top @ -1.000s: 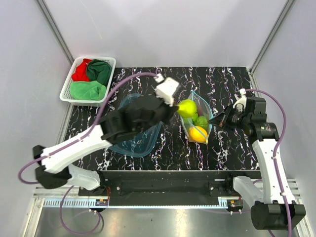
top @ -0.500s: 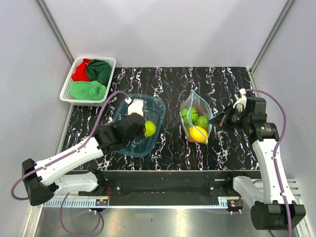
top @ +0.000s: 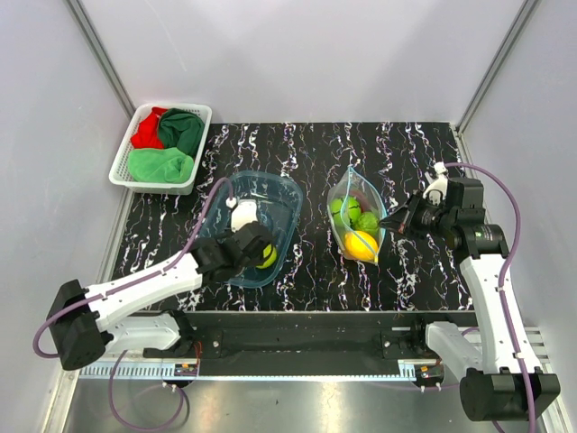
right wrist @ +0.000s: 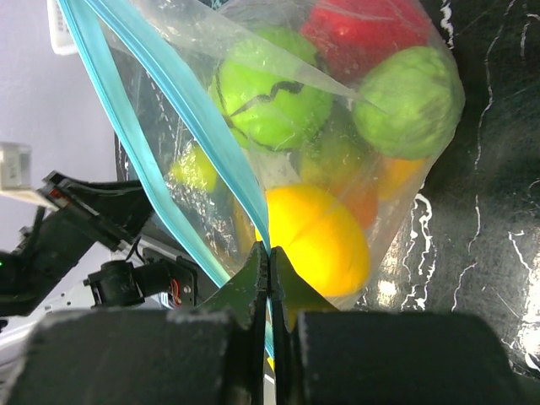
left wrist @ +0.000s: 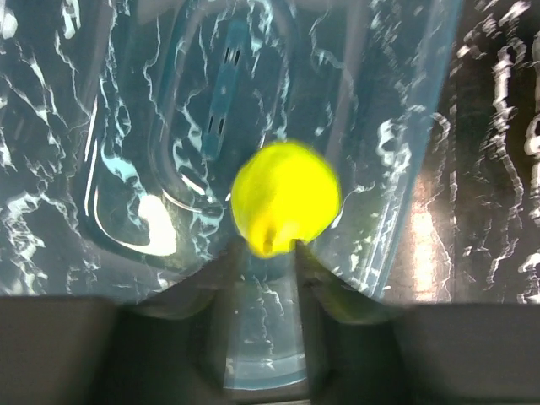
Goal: Open the zip-top bag and remove the fake food
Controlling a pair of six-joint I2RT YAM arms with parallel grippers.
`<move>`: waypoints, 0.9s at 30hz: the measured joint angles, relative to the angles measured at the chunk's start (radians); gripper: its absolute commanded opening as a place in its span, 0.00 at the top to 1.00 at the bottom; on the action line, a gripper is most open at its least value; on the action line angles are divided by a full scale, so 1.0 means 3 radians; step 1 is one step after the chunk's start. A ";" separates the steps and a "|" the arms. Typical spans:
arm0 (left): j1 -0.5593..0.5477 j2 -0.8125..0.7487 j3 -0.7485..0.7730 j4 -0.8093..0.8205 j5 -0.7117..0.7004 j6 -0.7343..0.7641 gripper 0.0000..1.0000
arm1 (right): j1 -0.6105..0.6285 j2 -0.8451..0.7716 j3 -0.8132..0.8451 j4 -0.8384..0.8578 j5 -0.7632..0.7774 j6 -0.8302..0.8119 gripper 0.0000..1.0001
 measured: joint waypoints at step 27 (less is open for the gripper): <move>-0.1091 0.0927 0.1932 0.1230 0.0622 0.1147 0.43 | 0.0051 -0.0099 -0.0020 0.0003 -0.0022 -0.0015 1.00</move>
